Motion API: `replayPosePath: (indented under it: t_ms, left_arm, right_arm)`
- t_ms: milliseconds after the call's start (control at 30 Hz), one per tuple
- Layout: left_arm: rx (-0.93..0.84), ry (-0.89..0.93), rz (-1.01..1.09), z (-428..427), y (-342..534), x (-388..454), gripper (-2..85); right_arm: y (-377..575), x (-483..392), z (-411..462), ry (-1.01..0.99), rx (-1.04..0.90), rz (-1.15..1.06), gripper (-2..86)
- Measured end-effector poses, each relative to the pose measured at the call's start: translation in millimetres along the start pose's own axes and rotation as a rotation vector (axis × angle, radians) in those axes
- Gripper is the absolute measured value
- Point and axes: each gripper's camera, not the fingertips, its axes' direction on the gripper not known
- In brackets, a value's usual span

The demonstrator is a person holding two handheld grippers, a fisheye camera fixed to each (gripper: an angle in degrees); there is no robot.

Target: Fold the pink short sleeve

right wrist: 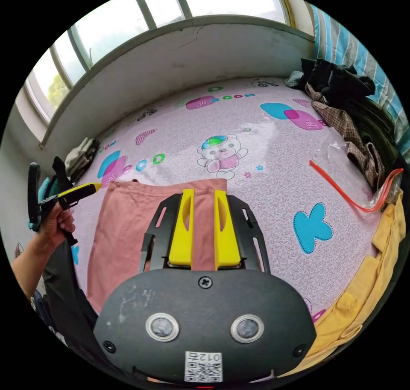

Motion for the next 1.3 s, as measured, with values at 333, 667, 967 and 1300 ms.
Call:
replayPosePath:
  t_ms: [333, 667, 967, 1300]
  left_arm:
    - [-0.175, 0.422, -0.058, 44.4, -30.2, -104.0, 13.0]
    - [-0.180, 0.560, 0.039, 66.1, -33.7, -149.8, 9.2]
    - [-0.150, 0.623, 0.080, 81.3, 1.1, -184.4, 3.4]
    - [-0.041, 0.649, 0.105, 44.9, 81.6, -204.2, 1.2]
  right_arm:
    - [-36.1, 93.7, 25.7, -0.327, -0.187, 0.168, 11.0]
    - [-58.6, 100.2, 73.3, -0.490, -0.238, 0.079, 8.9]
    - [-52.6, 92.0, 118.8, -0.570, -0.283, 0.003, 1.8]
    - [-9.3, 64.6, 120.8, -0.683, -0.155, 0.052, -0.7]
